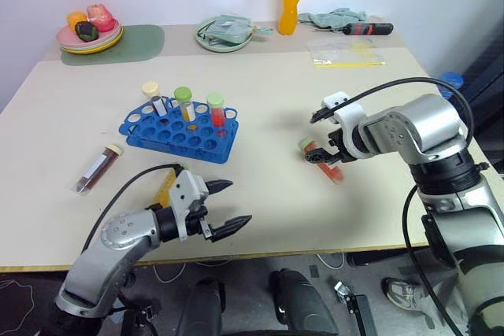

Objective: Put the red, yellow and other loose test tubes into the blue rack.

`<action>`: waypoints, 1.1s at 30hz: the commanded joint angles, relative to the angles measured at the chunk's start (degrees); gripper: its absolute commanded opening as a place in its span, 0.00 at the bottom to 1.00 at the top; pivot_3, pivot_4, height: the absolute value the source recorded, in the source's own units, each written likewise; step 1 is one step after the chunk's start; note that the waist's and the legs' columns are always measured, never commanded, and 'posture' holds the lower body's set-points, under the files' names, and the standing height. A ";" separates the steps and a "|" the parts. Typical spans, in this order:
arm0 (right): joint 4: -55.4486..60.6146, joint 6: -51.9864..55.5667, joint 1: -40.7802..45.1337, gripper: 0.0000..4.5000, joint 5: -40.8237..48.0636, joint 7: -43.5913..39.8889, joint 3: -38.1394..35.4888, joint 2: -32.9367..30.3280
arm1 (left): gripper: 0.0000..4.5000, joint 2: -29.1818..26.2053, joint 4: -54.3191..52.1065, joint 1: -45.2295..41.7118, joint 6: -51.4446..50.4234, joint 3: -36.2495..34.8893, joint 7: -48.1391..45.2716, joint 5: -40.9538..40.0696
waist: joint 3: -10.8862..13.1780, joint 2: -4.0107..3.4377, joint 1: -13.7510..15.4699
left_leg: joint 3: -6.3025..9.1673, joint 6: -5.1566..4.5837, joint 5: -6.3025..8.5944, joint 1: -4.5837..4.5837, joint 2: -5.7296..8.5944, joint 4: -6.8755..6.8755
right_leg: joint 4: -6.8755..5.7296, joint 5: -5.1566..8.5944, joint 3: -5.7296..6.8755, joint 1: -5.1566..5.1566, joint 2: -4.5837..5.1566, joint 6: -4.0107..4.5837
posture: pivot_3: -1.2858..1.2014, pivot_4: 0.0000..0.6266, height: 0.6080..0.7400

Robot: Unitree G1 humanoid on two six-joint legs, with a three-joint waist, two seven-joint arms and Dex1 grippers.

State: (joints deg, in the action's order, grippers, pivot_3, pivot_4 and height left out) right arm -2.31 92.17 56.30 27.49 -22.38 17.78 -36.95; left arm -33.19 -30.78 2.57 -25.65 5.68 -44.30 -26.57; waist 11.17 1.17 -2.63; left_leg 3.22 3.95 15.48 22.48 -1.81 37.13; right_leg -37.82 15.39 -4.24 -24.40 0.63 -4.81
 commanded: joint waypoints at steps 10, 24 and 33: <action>-4.60 0.33 3.16 0.18 1.84 1.16 5.32 0.50 | 1.00 0.43 -5.47 1.49 -0.85 -0.58 4.52 -0.05 | 0.01 -0.01 0.05 | 0.00 -0.02 0.01 0.01 0.00 0.01 | 0.00 0.00 0.00 -0.01 0.00 0.00 | 0.52 0.24 1.00; 26.42 -45.30 -17.72 0.18 5.01 -6.08 -15.81 18.67 | 1.00 2.62 3.14 6.77 4.61 -20.58 10.76 -0.93 | 0.01 -0.05 -0.15 | -0.01 -0.16 0.09 0.00 -0.03 0.00 | -0.04 0.01 0.02 -0.04 -0.02 -0.02 | 0.52 0.24 1.00; 0.01 -83.51 -18.00 0.18 -10.50 -10.85 -2.69 37.95 | 1.00 5.88 12.93 5.37 13.40 -28.08 14.29 1.06 | -0.02 0.00 0.08 | 0.00 -0.14 0.08 -0.05 -0.02 0.02 | -0.15 0.00 0.05 -0.02 0.00 0.00 | 0.52 0.24 1.00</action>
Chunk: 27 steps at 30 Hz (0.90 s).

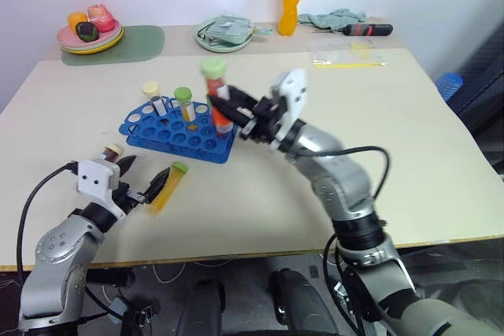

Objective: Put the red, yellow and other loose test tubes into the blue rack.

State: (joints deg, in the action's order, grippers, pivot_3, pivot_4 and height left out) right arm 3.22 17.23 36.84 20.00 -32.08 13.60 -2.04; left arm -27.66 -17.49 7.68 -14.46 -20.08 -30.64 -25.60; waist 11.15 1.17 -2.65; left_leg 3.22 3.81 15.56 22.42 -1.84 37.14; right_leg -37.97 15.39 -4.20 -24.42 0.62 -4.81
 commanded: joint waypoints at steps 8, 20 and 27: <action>-24.50 -22.38 4.74 0.18 -10.26 -0.03 2.30 8.27 | 1.00 0.79 -1.56 1.45 2.33 -3.09 1.49 -0.53 | -0.01 0.01 0.03 | 0.01 0.04 -0.02 0.00 0.01 0.00 | -0.03 -0.01 0.02 0.00 0.05 0.01 | 0.52 0.24 1.00; -38.69 -29.77 7.75 0.18 -13.61 1.20 -0.01 10.85 | 1.00 0.40 -1.71 0.95 1.86 -2.76 1.05 -0.96 | 0.00 0.00 -0.07 | 0.02 0.03 -0.01 -0.02 0.01 -0.02 | -0.04 -0.01 0.02 0.00 0.05 0.01 | 0.52 0.24 1.00; -39.07 -30.96 6.01 0.18 -13.37 0.30 -0.88 9.60 | 1.00 0.48 -2.85 0.67 1.12 -2.21 1.67 -1.12 | 0.00 0.00 -0.06 | 0.02 0.03 -0.01 -0.02 0.01 -0.02 | -0.05 -0.01 0.01 0.00 0.05 0.01 | 0.52 0.24 1.00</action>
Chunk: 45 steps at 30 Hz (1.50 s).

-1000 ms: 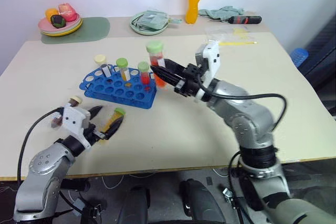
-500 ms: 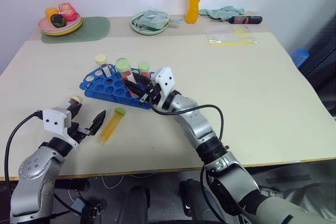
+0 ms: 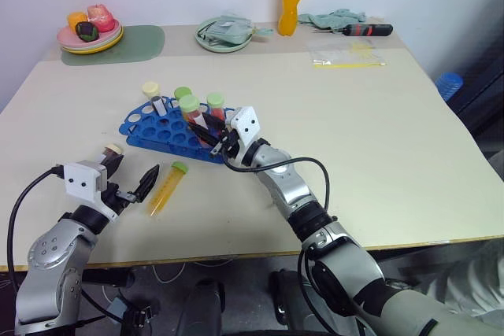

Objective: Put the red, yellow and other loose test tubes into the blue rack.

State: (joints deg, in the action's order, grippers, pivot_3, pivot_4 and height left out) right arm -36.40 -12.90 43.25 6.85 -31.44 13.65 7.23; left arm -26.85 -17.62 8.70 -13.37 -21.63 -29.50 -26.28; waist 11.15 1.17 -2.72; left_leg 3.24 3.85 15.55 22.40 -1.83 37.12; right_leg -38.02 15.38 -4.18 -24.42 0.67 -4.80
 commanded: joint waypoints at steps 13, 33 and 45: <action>1.61 -0.48 -2.00 0.18 -0.57 -2.01 -0.91 -0.16 | 1.00 -0.45 -4.11 -1.42 -1.74 0.46 1.35 -0.56 | -0.01 0.00 0.01 | 0.00 0.00 0.00 0.00 0.00 0.00 | 0.00 0.00 0.00 0.00 0.01 0.00 | 0.52 0.24 1.00; 0.22 -1.62 -1.87 0.18 -2.00 -0.64 -1.26 0.89 | 1.00 0.00 -4.83 -0.58 -3.65 0.39 1.02 -1.47 | -0.01 0.00 0.01 | 0.00 0.00 0.00 -0.01 0.01 0.00 | 0.00 0.00 0.00 0.01 0.01 0.00 | 0.52 0.24 1.00; 1.72 -3.58 -2.22 0.70 -1.01 -1.23 -2.39 0.83 | 1.00 -0.18 -6.47 0.47 -8.18 -0.22 2.01 -2.85 | 0.00 0.00 0.01 | 0.00 0.00 0.00 -0.01 0.00 0.00 | 0.00 0.00 0.00 0.01 0.01 0.00 | 0.52 0.24 1.00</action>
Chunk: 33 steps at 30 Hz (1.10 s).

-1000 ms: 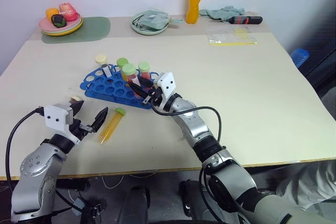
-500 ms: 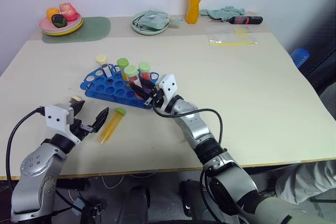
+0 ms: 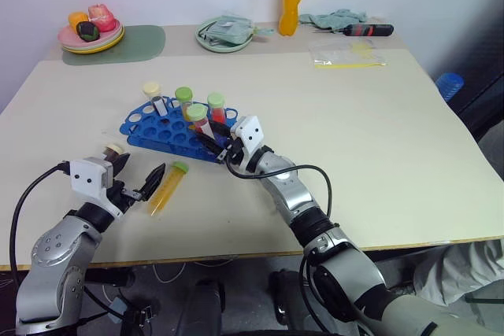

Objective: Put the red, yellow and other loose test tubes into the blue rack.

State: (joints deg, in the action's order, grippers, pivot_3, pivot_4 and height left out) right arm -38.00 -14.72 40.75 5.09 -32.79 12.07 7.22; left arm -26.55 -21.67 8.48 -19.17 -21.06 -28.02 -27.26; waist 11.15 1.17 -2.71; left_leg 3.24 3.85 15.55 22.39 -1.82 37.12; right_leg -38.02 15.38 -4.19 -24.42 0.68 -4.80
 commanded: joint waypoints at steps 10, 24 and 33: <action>23.20 4.17 -3.83 0.99 3.16 -4.40 -1.22 -7.55 | 1.00 -11.54 -19.02 -10.24 -39.22 4.00 13.92 -4.76 | 0.00 0.03 0.26 | 0.12 0.00 0.00 0.03 0.02 0.04 | 0.00 0.00 0.05 0.05 0.02 -0.01 | 0.52 0.24 1.00; 49.23 24.95 -10.80 0.99 13.60 -20.97 0.58 -27.41 | 1.00 -22.34 -3.18 -36.03 -73.33 16.41 38.54 -40.46 | 0.06 -0.02 -1.11 | 0.22 0.01 0.00 -0.02 0.02 0.01 | -0.06 0.01 0.06 0.06 0.00 -0.01 | 0.52 0.24 1.00; 54.08 27.67 -13.57 1.00 12.32 -20.46 3.16 -28.61 | 0.71 -23.75 4.12 -39.22 -73.33 20.64 53.08 -51.99 | 0.06 -0.01 -0.54 | 0.21 0.08 -0.04 -0.01 0.06 0.03 | -0.05 0.01 0.06 0.05 0.01 -0.01 | 0.52 0.24 1.00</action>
State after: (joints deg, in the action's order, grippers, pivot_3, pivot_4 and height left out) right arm 13.61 13.37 27.13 17.53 -53.58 15.18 -21.35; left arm -49.34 -17.66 -29.80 -92.02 -0.64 22.96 -76.98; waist 11.20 1.16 -3.25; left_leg 3.44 3.92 15.51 22.39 -1.76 37.15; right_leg -38.07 15.39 -4.13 -24.36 0.69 -4.81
